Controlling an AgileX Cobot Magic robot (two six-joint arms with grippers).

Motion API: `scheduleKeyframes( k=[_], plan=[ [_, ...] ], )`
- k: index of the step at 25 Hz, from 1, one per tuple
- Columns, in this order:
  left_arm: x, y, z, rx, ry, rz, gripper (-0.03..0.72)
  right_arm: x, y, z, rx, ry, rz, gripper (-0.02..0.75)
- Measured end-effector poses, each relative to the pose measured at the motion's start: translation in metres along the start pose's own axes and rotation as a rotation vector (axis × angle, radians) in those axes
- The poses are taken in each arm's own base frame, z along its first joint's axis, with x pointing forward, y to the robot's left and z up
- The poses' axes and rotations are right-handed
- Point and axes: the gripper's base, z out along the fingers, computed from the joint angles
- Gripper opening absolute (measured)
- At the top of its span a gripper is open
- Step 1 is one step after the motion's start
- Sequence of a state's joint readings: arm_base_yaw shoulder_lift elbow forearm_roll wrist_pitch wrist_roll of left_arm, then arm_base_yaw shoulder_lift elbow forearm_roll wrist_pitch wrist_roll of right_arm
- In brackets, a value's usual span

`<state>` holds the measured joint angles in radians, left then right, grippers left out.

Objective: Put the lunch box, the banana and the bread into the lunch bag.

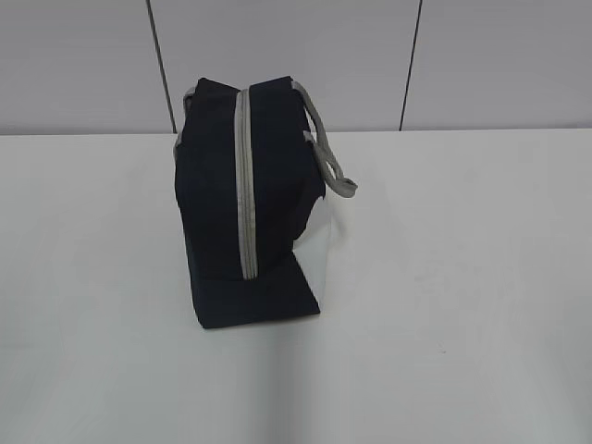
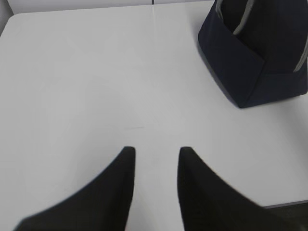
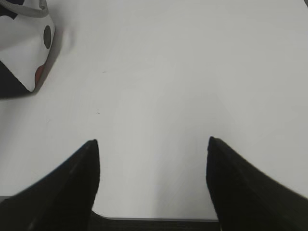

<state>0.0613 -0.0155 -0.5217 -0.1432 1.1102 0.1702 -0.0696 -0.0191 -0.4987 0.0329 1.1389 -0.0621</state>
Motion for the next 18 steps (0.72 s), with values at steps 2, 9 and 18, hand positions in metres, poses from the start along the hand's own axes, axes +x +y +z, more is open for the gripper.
scheduleKeyframes(
  k=[2,9,18],
  plan=[
    [0.0,0.0,0.0,0.0,0.0,0.0,0.235,0.0,0.0,0.0,0.0,0.0,0.0,0.511],
    [0.0,0.0,0.0,0.0,0.0,0.0,0.235,0.0,0.0,0.0,0.0,0.0,0.0,0.511],
    [0.0004,0.0023,0.0,-0.025,0.003,-0.126,0.235,0.0,0.0,0.0,0.0,0.0,0.0,0.512]
  ],
)
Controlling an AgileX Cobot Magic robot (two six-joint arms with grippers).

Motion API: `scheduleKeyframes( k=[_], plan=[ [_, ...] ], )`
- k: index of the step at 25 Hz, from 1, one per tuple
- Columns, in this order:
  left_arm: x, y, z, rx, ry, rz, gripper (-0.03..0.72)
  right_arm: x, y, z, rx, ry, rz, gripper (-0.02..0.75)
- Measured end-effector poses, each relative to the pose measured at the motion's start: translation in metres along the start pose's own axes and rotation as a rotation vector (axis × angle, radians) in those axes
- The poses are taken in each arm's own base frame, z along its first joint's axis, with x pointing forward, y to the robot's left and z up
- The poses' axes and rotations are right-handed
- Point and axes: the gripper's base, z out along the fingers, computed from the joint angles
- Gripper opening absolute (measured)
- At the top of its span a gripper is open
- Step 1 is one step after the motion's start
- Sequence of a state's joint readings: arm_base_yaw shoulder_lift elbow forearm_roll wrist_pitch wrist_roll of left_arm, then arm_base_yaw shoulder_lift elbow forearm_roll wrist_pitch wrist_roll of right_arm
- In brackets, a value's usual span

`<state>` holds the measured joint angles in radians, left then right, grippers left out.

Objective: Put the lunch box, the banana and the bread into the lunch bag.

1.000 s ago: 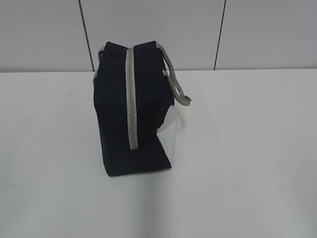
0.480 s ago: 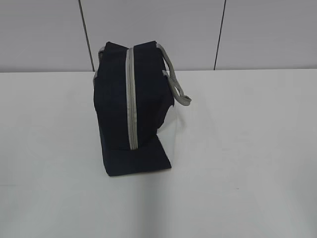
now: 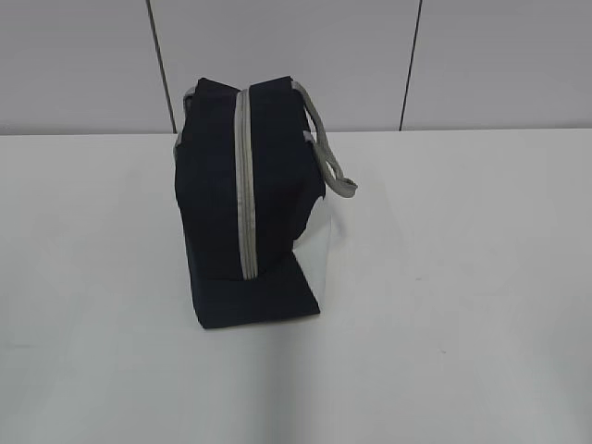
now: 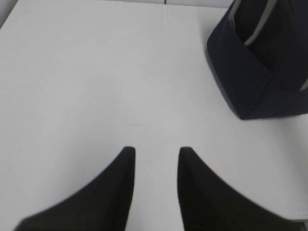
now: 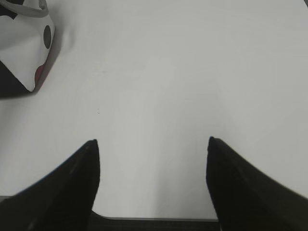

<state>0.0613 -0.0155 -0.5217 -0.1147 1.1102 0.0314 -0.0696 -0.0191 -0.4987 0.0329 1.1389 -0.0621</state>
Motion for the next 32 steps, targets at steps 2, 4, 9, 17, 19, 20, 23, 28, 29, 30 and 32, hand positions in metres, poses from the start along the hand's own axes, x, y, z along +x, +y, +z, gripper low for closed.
scheduleKeyframes(
  k=[2,4,9,17,19,20,23,28,29,30,32],
  plan=[
    [0.0001,0.0025,0.0,-0.027,0.0,-0.044,0.235,0.0,0.0,0.0,0.0,0.0,0.0,0.511],
    [0.0,0.0039,-0.0001,-0.043,-0.001,-0.061,0.235,0.0,0.0,0.0,0.0,0.0,0.0,0.511],
    [0.0,0.0043,-0.0001,-0.048,-0.002,-0.073,0.235,0.0,0.0,0.0,0.0,0.0,0.0,0.511],
    [0.0,0.0044,-0.0001,-0.048,-0.002,-0.073,0.235,0.0,0.0,0.0,0.0,0.0,0.0,0.511],
    [0.0,0.0044,-0.0001,-0.048,-0.002,-0.073,0.235,0.0,0.0,0.0,0.0,0.0,0.0,0.511],
    [0.0,0.0044,-0.0001,-0.048,-0.002,-0.073,0.235,0.0,0.0,0.0,0.0,0.0,0.0,0.511],
    [0.0,0.0044,-0.0001,-0.048,-0.002,-0.073,0.235,0.0,0.0,0.0,0.0,0.0,0.0,0.511],
    [0.0,0.0044,-0.0001,-0.048,-0.002,-0.074,0.235,0.0,0.0,0.0,0.0,0.0,0.0,0.511],
    [0.0,0.0044,-0.0001,-0.048,-0.002,-0.075,0.235,0.0,0.0,0.0,0.0,0.0,0.0,0.512],
    [0.0,0.0044,-0.0001,-0.048,-0.002,-0.075,0.235,0.0,0.0,0.0,0.0,0.0,0.0,0.511],
    [0.0,0.0044,-0.0001,-0.048,-0.002,-0.075,0.235,0.0,0.0,0.0,0.0,0.0,0.0,0.511]
  ],
)
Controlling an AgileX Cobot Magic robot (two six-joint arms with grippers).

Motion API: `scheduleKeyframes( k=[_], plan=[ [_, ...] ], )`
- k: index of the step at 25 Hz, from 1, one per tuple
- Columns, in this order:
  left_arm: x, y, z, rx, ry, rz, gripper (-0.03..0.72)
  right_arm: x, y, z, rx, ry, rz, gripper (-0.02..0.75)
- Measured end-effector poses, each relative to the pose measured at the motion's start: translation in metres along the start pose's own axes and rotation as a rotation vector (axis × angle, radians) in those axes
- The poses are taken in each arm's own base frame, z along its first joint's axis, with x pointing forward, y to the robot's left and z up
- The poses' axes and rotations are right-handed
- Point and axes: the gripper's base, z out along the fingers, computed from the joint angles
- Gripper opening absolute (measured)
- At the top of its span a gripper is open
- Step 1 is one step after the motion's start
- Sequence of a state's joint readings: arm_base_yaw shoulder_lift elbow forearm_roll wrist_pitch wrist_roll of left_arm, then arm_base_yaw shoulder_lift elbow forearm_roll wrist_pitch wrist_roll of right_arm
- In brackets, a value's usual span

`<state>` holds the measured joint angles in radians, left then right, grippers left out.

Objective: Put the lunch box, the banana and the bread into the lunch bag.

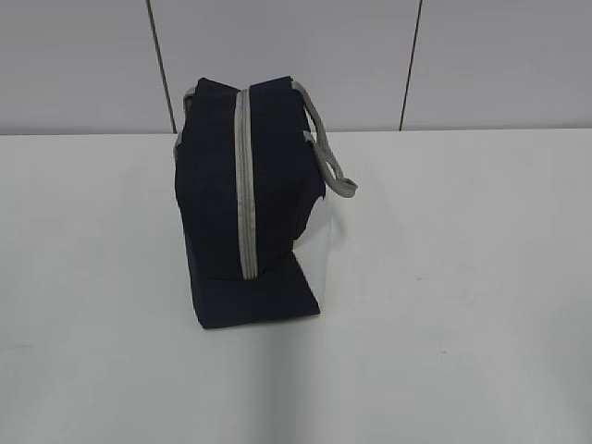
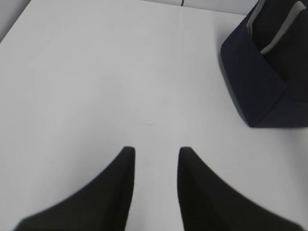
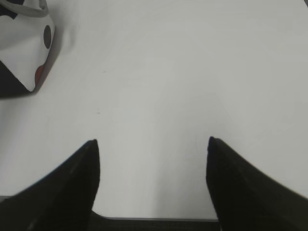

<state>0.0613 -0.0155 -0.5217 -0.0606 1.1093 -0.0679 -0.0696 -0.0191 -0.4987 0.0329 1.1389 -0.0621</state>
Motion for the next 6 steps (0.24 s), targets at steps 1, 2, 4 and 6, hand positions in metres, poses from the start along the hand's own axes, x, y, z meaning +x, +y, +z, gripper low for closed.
scheduleKeyframes(
  k=[1,2,4,6],
  plan=[
    [0.0,0.0,0.0,0.0,0.0,0.0,0.235,0.0,0.0,0.0,0.0,0.0,0.0,0.511],
    [0.0,0.0,0.0,0.0,0.0,0.0,0.235,0.0001,0.0,0.0,0.0,0.001,0.0,0.511],
    [0.0,0.0,0.0,0.0,0.0,0.0,0.235,0.0001,0.0,0.0,0.0,0.001,0.0,0.511],
    [0.0,0.0,0.0,0.0,0.0,0.0,0.235,0.0001,0.0,0.0,0.0,0.001,0.0,0.511]
  ],
)
